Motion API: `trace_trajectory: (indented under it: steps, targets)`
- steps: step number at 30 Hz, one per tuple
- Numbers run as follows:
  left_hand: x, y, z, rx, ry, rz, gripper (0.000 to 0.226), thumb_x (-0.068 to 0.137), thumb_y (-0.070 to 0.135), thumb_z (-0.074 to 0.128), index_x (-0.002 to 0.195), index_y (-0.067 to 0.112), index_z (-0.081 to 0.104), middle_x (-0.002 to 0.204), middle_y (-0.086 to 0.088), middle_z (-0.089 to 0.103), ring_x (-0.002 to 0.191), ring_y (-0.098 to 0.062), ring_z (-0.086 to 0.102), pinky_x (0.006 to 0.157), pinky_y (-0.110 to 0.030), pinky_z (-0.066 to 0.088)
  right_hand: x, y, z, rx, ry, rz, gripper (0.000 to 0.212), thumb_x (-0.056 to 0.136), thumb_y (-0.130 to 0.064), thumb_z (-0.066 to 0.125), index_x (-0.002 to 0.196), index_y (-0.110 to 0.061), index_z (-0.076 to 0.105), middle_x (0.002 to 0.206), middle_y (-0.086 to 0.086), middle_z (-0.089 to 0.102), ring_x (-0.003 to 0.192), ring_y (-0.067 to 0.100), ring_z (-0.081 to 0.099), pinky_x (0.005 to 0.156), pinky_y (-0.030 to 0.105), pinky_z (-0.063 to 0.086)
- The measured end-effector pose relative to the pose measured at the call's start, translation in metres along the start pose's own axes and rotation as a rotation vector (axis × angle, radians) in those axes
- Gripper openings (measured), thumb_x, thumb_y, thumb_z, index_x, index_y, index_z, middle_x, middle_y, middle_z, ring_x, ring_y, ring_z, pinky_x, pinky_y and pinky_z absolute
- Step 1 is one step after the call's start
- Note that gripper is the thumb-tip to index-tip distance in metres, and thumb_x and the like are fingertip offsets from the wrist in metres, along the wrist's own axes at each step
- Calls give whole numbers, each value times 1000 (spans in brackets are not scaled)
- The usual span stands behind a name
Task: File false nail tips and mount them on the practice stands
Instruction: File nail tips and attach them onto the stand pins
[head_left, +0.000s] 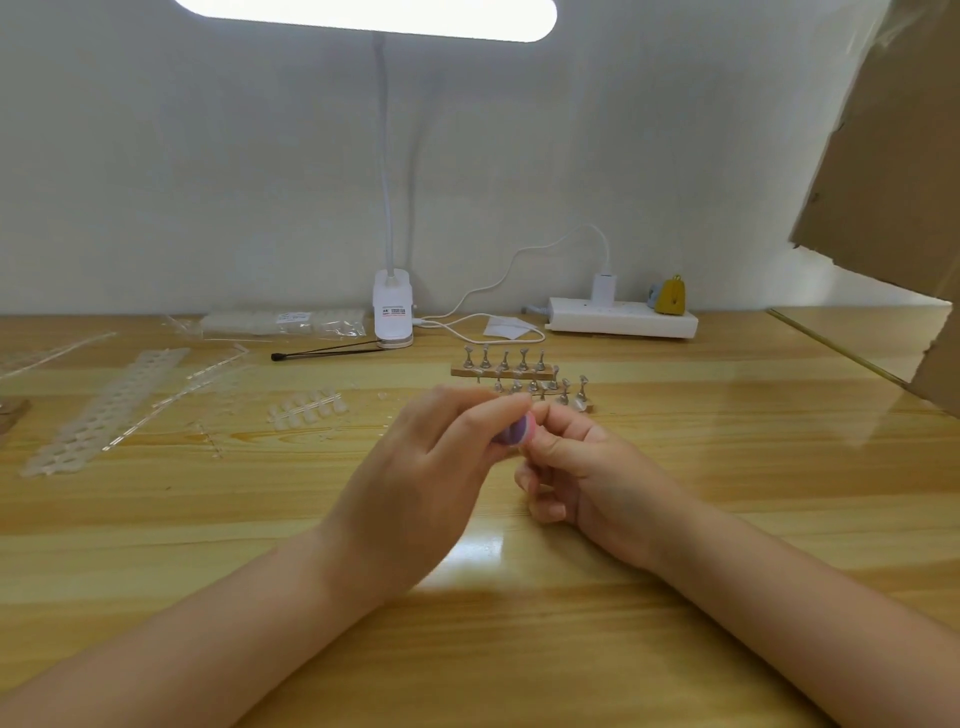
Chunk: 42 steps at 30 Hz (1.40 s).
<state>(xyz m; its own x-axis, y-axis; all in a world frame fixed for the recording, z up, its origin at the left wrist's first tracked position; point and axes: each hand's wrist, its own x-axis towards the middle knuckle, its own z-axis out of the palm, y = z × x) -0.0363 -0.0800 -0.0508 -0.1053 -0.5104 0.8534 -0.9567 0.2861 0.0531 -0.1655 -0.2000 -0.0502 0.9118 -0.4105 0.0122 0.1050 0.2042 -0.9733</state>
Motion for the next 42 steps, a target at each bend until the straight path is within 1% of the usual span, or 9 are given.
trace_trajectory:
  steps: [6,10,16,21,25,30,33,35,42]
  targets:
    - [-5,-5,2,60,-88,-138,27,84,-4,66,111,-2,66,100,-17,64,89,-30,64,77,-43,55,1,-1,-2,53,10,6,6,83,-20,58,86,-15,57,69,-6,60,60,9,50,44,19,38]
    - [0,3,0,-39,-12,-37,23,97,16,51,117,9,58,102,-12,63,94,-21,61,88,-29,49,1,0,-2,24,8,7,10,85,-19,58,93,-13,56,71,-4,58,60,8,50,45,18,37]
    - [-3,-4,-5,91,-118,-111,18,86,6,66,103,0,69,92,-13,64,81,-28,64,73,-42,55,2,-2,-2,48,25,29,10,94,-11,50,86,-12,55,65,-5,56,59,9,50,43,18,37]
    - [-2,1,0,203,-118,164,29,85,4,70,110,13,60,89,-9,64,78,-22,60,73,-32,51,2,0,-3,-42,-37,25,2,90,-8,55,89,-10,57,69,0,53,59,9,51,46,19,38]
    - [-2,-14,-8,290,-113,51,30,73,-3,80,100,5,71,81,-13,62,69,-29,59,61,-40,54,1,-2,-5,26,-48,52,8,80,-19,56,85,-13,57,70,-2,52,62,11,52,46,20,37]
    - [-3,-2,0,181,-58,233,30,86,6,69,111,16,56,96,-5,58,80,-20,58,77,-28,49,2,-1,-5,-41,-99,48,11,82,-13,60,88,-8,53,68,-2,51,58,7,50,47,20,36]
    - [-2,-7,-4,239,-98,184,28,81,1,73,106,11,64,87,-11,65,75,-24,60,69,-36,54,2,-2,-5,-17,-107,58,4,84,-13,56,83,-11,59,73,0,51,61,10,51,48,21,37]
    - [-1,-15,-10,250,-72,116,27,75,-4,78,100,6,70,82,-13,66,70,-28,62,63,-41,54,1,-2,-5,8,-85,66,21,89,-14,51,73,-18,64,74,2,50,63,11,52,47,21,37]
    - [-2,-5,-2,198,-81,258,27,86,3,69,109,14,60,91,-7,63,76,-21,59,74,-31,53,1,-2,-6,-73,-147,48,11,86,-21,54,88,-10,53,71,-2,51,63,9,50,50,20,36]
